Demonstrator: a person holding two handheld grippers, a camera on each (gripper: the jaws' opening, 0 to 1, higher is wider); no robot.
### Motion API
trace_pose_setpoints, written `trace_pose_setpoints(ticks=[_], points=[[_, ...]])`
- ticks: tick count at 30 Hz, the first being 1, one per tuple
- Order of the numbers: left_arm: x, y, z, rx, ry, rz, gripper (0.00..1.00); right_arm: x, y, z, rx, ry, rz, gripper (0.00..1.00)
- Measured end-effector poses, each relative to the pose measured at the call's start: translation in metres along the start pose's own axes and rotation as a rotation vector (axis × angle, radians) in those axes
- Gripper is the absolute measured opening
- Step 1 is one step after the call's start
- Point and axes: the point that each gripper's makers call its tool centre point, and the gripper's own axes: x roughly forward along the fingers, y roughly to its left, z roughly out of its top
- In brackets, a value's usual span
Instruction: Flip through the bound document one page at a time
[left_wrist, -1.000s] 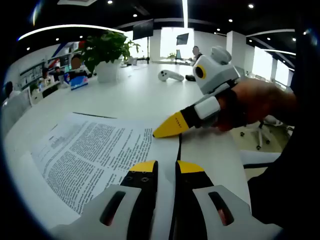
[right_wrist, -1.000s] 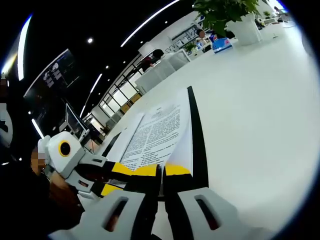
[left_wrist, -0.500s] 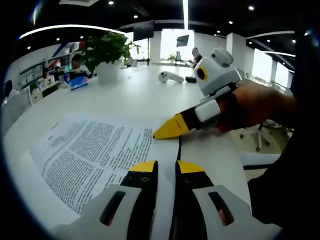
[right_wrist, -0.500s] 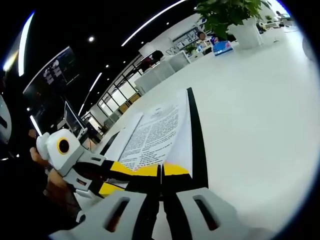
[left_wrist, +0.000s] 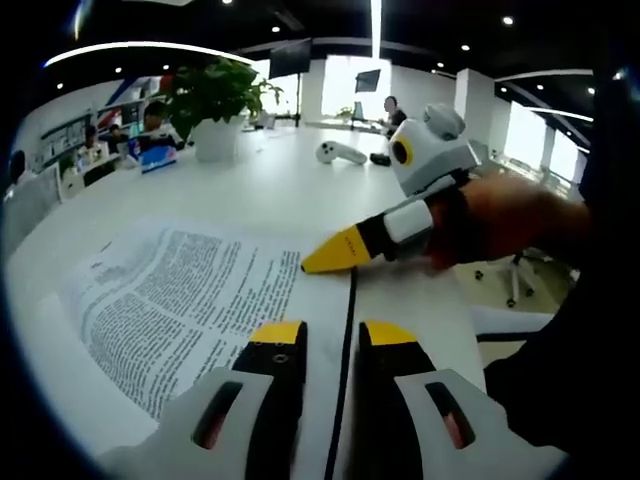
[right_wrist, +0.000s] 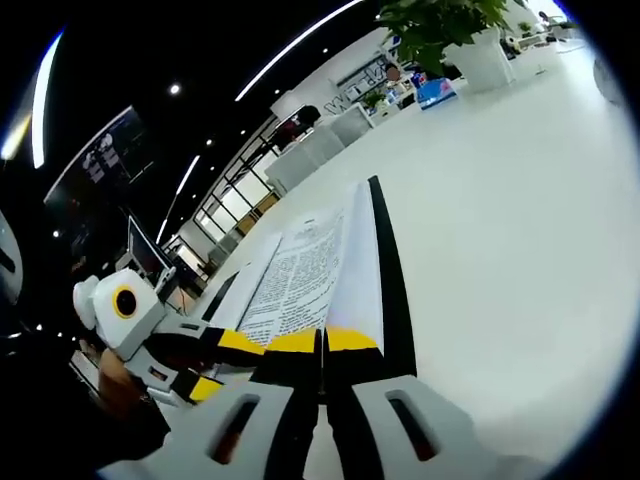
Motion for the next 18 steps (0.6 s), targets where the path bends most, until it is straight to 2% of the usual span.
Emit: trace_pose_setpoints(ticks=[10,18], points=[[-0.037,0.010,0.005,-0.041,-0.057,0.062,0.24,0.003,0.001,0.000,0.029,0.008,0.005,0.02],[-0.080,0.026,-0.007,-0.086,-0.085,0.154,0.24,0.010,0.007,0.003,-0.012,0.007,0.003,0.02]])
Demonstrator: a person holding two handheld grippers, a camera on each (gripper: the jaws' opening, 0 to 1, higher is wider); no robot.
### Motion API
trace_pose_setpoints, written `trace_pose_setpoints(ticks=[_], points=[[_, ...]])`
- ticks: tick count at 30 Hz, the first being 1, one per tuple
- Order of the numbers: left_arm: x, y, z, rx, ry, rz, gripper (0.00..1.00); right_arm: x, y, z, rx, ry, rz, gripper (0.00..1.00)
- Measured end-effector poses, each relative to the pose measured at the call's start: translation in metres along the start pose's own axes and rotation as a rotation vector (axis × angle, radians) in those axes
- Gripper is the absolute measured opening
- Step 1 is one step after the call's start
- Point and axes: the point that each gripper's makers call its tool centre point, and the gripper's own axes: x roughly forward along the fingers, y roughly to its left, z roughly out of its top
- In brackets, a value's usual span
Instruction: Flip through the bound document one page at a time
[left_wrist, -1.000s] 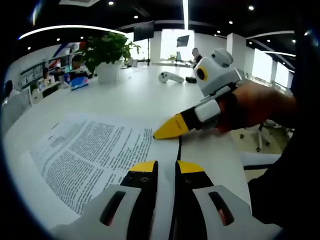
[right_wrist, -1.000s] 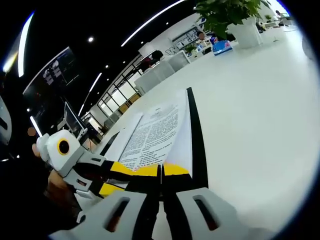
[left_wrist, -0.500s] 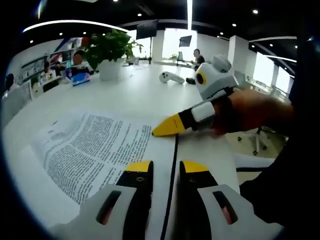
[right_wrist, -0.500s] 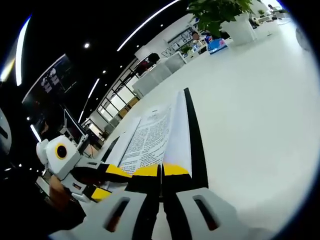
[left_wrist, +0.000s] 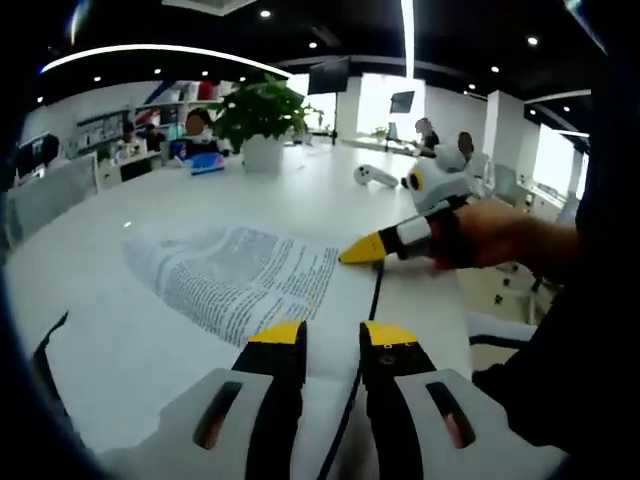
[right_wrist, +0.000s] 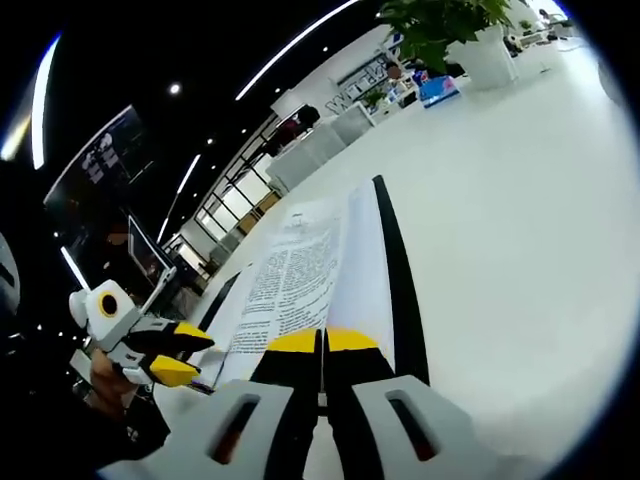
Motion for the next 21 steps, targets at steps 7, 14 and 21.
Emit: trace_pose_setpoints(ticks=[7,14,21], points=[[-0.035,0.025,-0.007,-0.070,-0.055,0.092,0.24,-0.001,0.010,0.008,0.001,-0.018,0.015,0.02],[-0.065,0.045,-0.005,-0.111,-0.137,0.167,0.25,-0.005,0.020,0.017,-0.037,-0.030,0.012,0.02],[-0.098,0.055,-0.010,-0.118,-0.172,0.214,0.25,-0.006,0.028,0.023,-0.060,-0.048,-0.006,0.02]])
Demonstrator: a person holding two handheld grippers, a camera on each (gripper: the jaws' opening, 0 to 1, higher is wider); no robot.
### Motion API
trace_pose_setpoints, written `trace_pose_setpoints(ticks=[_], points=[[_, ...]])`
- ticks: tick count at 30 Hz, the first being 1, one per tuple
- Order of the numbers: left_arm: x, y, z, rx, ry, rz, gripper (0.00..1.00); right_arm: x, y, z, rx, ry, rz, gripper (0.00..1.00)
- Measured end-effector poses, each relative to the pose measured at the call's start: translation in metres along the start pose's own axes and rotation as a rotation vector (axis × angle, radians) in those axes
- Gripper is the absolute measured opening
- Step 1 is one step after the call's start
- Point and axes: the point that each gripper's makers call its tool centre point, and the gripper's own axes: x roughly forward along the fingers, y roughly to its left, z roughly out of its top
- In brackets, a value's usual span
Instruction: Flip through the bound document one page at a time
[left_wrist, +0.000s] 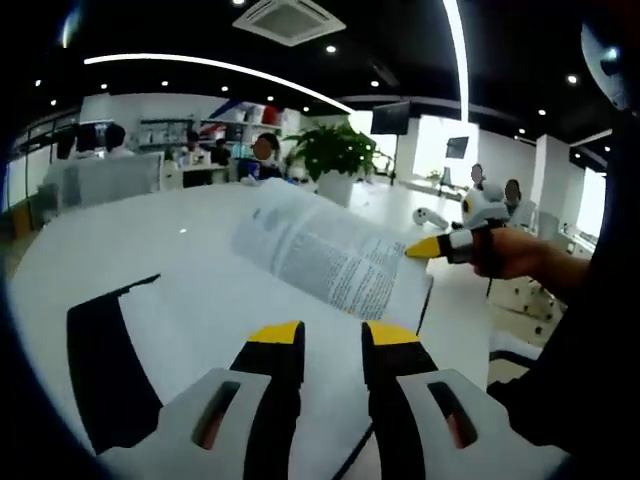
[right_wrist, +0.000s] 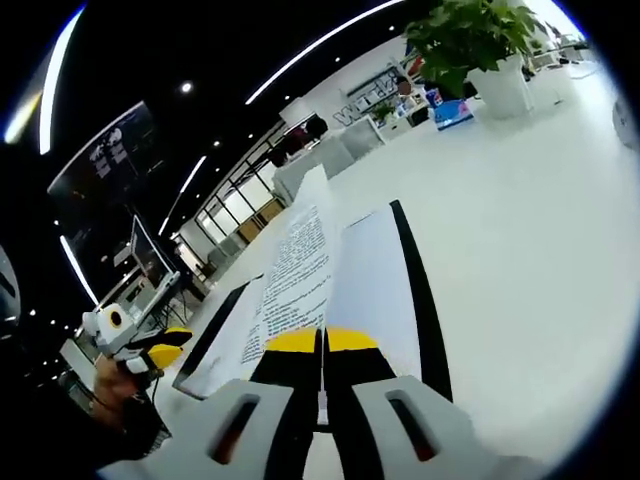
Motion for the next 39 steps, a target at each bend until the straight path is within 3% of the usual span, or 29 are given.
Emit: trace_pose_setpoints(ticks=[11,22,39], points=[[-0.044,0.029,-0.010,-0.013,-0.010,0.062,0.26,0.001,0.011,0.003,-0.047,-0.007,-0.081,0.02],[-0.071,0.043,-0.023,-0.033,-0.014,0.083,0.26,0.012,0.042,0.014,-0.073,-0.021,-0.048,0.02],[-0.105,0.063,-0.041,-0.045,0.025,0.113,0.26,0.026,0.085,0.022,-0.288,-0.023,-0.069,0.02]])
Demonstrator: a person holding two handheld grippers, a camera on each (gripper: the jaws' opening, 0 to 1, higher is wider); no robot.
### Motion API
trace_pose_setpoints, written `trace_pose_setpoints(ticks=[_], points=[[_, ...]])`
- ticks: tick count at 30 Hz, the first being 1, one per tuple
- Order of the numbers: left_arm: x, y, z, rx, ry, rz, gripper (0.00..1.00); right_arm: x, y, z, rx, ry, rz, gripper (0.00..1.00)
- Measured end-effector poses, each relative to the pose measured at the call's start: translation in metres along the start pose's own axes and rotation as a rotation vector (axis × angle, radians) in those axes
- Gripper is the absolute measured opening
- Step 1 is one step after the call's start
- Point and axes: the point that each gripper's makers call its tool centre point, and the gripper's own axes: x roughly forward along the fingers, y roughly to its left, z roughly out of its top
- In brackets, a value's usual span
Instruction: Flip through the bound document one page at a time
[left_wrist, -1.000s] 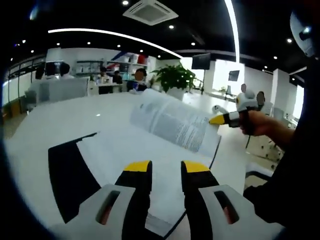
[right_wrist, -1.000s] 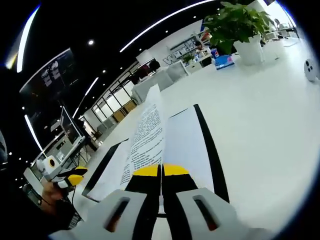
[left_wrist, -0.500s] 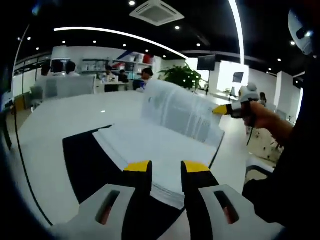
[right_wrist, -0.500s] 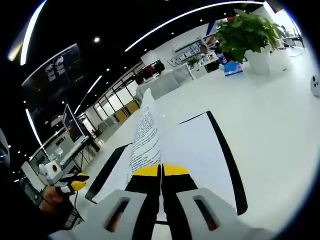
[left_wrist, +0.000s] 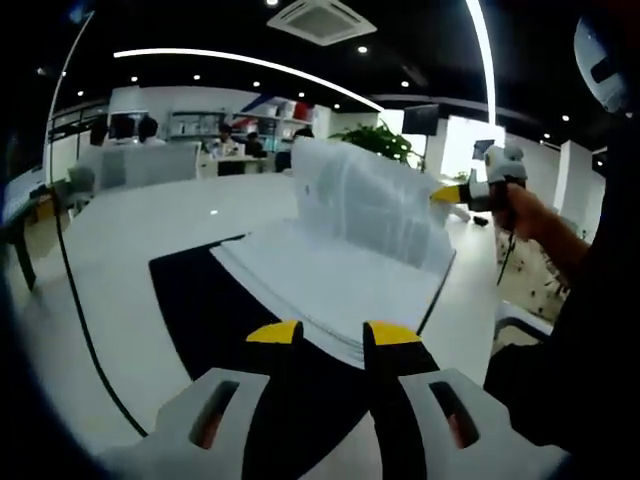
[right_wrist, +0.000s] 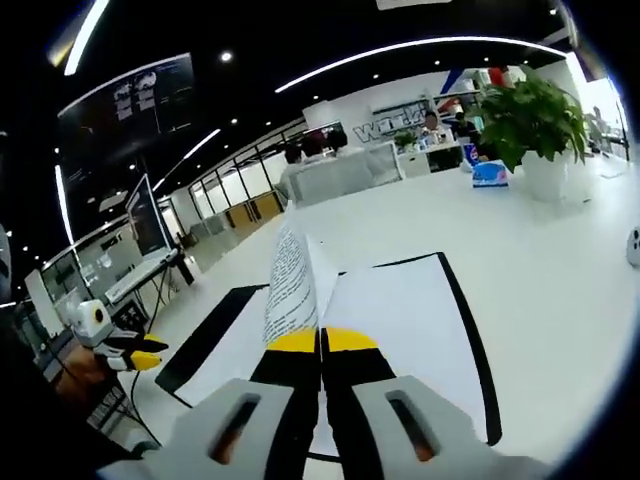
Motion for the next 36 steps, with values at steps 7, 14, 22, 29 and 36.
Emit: trace_pose_setpoints(ticks=[7,14,22,29,36], points=[[-0.005,0.003,0.003,0.013,0.007,-0.006,0.27,0.005,0.014,0.010,-0.044,-0.030,0.024,0.01],[-0.011,0.003,0.001,0.016,0.013,-0.012,0.28,0.010,0.033,0.016,-0.084,-0.035,0.049,0.01],[-0.022,0.001,-0.005,0.009,0.010,-0.021,0.28,0.016,0.065,0.018,-0.152,-0.032,0.098,0.01],[-0.033,0.010,-0.010,0.012,0.018,-0.017,0.28,0.020,0.086,0.018,-0.179,-0.043,0.109,0.01],[-0.039,0.016,-0.009,0.010,0.015,-0.018,0.28,0.026,0.102,0.012,-0.186,-0.037,0.128,0.01]])
